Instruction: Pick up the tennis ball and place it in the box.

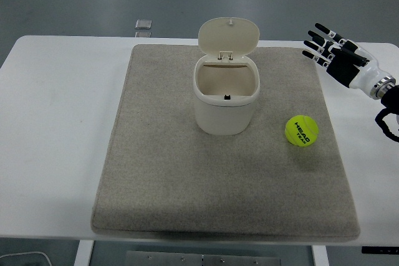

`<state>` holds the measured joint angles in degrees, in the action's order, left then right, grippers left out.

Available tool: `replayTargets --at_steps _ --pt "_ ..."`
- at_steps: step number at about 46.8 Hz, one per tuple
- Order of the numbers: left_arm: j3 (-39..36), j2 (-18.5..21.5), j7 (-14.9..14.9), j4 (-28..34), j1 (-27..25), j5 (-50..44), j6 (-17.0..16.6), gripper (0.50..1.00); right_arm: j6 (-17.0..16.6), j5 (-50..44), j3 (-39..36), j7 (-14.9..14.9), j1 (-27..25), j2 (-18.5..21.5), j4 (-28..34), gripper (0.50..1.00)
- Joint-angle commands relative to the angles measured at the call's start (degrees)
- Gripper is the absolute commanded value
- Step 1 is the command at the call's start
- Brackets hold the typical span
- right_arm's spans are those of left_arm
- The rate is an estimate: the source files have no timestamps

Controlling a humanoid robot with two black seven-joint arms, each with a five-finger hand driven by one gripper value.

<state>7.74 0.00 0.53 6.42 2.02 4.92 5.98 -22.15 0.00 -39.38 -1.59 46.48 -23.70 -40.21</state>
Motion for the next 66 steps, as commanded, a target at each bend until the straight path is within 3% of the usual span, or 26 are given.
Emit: replayTargets --at_steps 1,10,27,42,66 --pt "0.0 0.0 0.0 0.0 0.0 0.0 0.0 0.992 0.0 0.2 -0.1 -0.1 0.0 -0.5 0.0 0.928" --pt "0.0 0.0 0.0 0.0 0.0 0.0 0.0 0.992 -3.8 -0.5 0.0 -0.1 0.0 -1.1 0.0 0.928" --pt "0.0 0.0 0.0 0.0 0.0 0.0 0.0 0.992 -4.4 -12.7 0.1 -0.4 2.7 -4.3 0.0 0.928" --pt "0.0 0.0 0.0 0.0 0.0 0.0 0.0 0.992 -7.8 -27.6 0.4 -6.2 3.8 -7.3 -1.5 0.928" --pt "0.0 0.0 0.0 0.0 0.0 0.0 0.0 0.992 -9.2 -55.0 5.8 -18.4 3.3 -16.2 -13.9 0.928"
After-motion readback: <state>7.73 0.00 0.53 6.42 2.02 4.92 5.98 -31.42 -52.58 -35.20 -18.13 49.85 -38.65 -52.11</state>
